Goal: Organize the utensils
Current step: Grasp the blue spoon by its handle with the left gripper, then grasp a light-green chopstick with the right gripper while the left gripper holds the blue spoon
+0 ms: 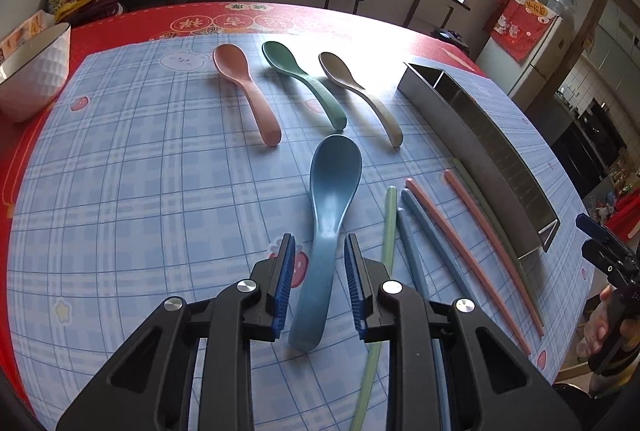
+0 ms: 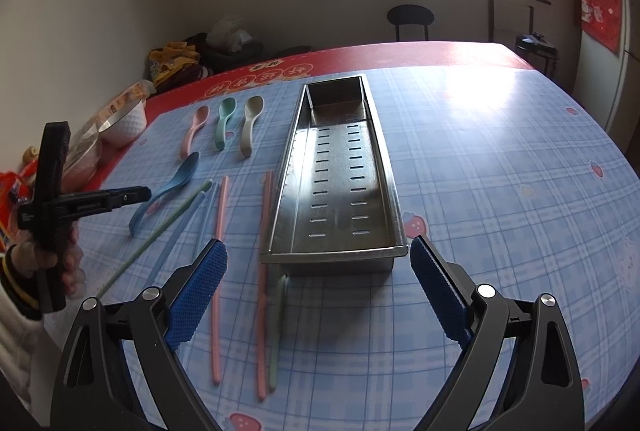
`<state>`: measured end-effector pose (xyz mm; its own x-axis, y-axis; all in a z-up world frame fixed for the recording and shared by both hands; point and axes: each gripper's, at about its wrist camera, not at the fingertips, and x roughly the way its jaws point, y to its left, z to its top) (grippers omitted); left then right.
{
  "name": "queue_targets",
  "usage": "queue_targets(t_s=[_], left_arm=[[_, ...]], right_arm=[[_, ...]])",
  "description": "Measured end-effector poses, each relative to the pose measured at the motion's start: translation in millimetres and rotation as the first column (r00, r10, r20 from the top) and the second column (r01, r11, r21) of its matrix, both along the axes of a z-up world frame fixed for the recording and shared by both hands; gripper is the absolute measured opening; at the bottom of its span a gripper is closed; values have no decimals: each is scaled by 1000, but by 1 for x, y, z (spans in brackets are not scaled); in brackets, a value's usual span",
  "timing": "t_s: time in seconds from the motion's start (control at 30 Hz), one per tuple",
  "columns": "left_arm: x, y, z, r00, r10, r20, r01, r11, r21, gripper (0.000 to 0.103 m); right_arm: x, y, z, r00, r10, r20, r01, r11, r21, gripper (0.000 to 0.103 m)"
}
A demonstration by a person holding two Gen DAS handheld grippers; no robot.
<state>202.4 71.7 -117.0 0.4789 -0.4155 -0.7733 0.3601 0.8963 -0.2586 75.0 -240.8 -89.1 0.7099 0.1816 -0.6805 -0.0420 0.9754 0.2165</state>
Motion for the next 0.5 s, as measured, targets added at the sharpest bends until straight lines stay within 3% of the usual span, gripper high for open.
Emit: queue_targets(t_s=[0.13, 0.3, 0.33, 0.4, 0.47, 0.5], left_arm=[[0, 2, -11, 1000, 7, -19, -7, 1000, -18, 24], [-8, 7, -12, 1000, 26, -10, -26, 999, -18, 14], [-12, 6, -12, 1000, 31, -3, -31, 999, -7, 14], [-18, 4, -11, 999, 32, 18, -32, 999, 23, 14], [-26, 0, -11, 998, 34, 49, -37, 998, 49, 14], [-28, -1, -11, 997, 37, 63, -41, 997, 60, 14]], right_arm=[[-1, 1, -2, 1000, 13, 0, -13, 1000, -3, 90], [-6, 6, -7, 999, 50, 1, -50, 999, -11, 89], [-7, 7, -8, 998, 58, 0, -58, 998, -10, 85], [-8, 8, -12, 997, 68, -22, -69, 998, -14, 60], [-9, 8, -17, 996, 77, -44, -77, 997, 6, 55], [-8, 8, -20, 995, 83, -55, -83, 997, 9, 45]])
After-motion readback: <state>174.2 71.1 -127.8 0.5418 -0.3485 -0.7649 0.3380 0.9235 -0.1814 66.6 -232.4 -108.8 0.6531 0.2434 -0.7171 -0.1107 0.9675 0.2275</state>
